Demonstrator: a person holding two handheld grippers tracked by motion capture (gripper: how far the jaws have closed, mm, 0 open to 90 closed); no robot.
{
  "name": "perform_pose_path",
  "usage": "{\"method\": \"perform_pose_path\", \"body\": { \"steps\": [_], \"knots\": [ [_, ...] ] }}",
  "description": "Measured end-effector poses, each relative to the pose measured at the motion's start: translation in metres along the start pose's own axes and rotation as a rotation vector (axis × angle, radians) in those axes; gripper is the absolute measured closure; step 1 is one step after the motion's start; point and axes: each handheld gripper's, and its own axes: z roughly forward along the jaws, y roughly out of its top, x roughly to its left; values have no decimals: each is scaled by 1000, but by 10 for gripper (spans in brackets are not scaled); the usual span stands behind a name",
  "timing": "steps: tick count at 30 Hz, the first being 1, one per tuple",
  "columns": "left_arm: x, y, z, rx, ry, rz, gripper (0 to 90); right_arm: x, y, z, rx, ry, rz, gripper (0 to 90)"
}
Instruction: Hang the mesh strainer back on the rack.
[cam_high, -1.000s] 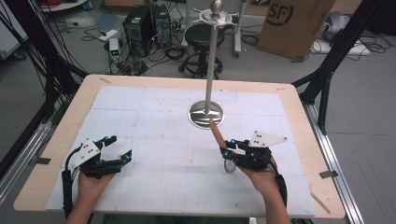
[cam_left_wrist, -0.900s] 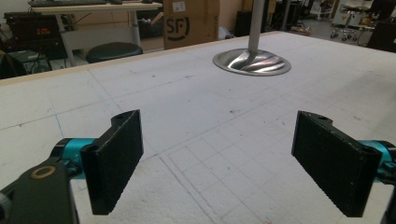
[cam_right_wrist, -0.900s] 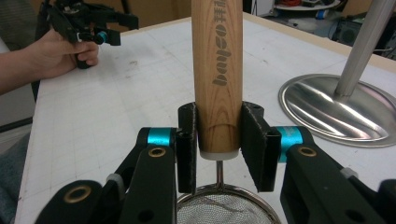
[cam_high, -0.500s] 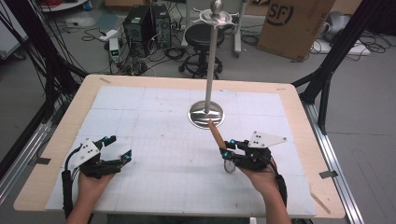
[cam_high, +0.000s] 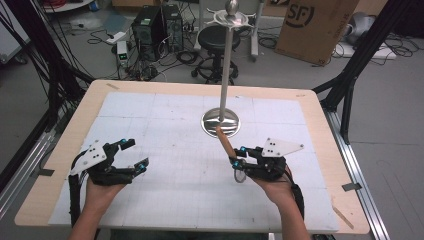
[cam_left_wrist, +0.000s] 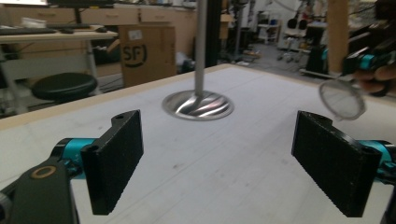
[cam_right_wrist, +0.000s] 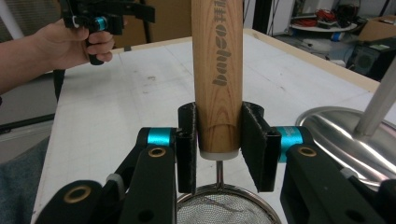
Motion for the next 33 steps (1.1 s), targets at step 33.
{"method": "perform_pose_path", "body": {
  "steps": [33],
  "knots": [
    [-41, 57, 76, -43, -294, 33, 174, 13, 24, 45, -41, 191, -23, 678]
  ]
}}
